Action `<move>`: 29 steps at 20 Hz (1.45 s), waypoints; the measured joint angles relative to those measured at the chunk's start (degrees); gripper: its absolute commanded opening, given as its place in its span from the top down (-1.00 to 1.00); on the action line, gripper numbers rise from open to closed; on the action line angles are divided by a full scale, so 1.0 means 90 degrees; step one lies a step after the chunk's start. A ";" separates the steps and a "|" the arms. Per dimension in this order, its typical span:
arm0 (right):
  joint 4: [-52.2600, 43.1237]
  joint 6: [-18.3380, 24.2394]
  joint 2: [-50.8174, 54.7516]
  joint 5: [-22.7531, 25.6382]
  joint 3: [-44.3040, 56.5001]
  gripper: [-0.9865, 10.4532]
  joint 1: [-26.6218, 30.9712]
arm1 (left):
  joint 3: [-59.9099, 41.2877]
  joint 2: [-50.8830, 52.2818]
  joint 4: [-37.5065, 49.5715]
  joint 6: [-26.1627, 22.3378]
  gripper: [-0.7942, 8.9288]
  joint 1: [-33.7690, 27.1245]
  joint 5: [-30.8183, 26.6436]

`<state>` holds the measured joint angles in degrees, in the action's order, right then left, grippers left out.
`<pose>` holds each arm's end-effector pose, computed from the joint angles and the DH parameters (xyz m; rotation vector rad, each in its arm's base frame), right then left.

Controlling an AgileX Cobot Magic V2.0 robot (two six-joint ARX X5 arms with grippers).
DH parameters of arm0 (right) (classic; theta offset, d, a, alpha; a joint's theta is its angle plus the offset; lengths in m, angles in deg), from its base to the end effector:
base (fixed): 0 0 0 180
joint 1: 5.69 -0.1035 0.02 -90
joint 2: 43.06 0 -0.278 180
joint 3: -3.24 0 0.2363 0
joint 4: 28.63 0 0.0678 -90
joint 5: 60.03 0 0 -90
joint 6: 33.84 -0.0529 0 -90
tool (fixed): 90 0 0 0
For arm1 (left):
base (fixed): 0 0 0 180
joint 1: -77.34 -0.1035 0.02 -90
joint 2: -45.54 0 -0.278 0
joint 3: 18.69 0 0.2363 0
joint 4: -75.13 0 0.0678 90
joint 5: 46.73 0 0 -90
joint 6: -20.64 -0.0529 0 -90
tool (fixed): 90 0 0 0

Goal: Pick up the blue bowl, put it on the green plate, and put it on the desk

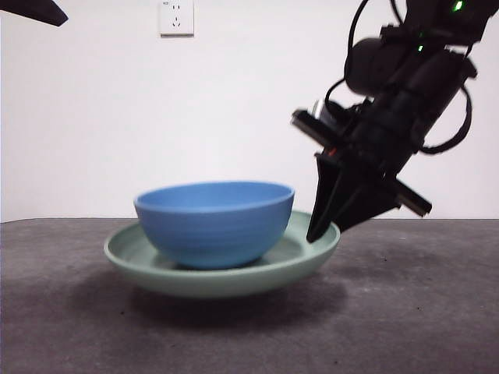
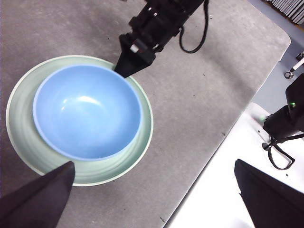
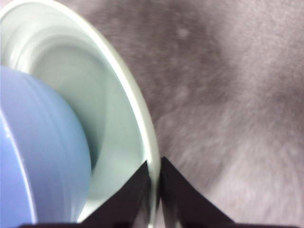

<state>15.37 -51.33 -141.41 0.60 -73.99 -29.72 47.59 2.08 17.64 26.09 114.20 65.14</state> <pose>0.2897 0.1576 0.1901 0.3054 1.2917 0.6417 0.0939 -0.0950 0.3199 -0.0015 0.6726 -0.9612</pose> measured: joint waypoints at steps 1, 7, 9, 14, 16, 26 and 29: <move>-0.0039 -0.0049 -0.0102 0.0039 0.0000 0.82 -0.0010 | 0.0000 0.0000 -0.0002 0.0000 -0.64 0.0000 0.0000; -0.0036 -0.0109 -0.0318 0.0316 0.0000 0.82 -0.0007 | 0.0000 0.0000 -0.0015 0.0000 -0.64 0.0000 0.0000; -0.0049 -0.0107 -0.0321 0.0316 0.0000 0.81 -0.0007 | 0.0000 0.0000 -0.0015 0.0000 -0.64 0.0000 0.0000; -0.0151 -0.0058 -0.0323 0.0612 -0.0002 0.47 -0.0010 | 0.0000 0.0000 -0.0015 0.0000 -0.64 0.0000 0.0000; -0.0138 0.0034 -0.0311 0.0855 -0.0029 0.42 -0.0007 | 0.0000 0.0000 -0.0017 0.0000 -0.64 0.0000 0.0000; 0.2008 0.0350 0.1855 0.1848 -0.0347 -0.14 0.0121 | 0.0000 0.0000 -0.0022 0.0000 -0.64 0.0000 0.0000; 0.2929 0.0444 0.2654 0.2297 -0.0347 -0.14 -0.0112 | 0.0000 0.0000 -0.0019 0.0000 -0.64 0.0000 0.0000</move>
<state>41.73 -47.33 -117.52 21.28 -77.11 -30.73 47.59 2.08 17.46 26.09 114.20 65.14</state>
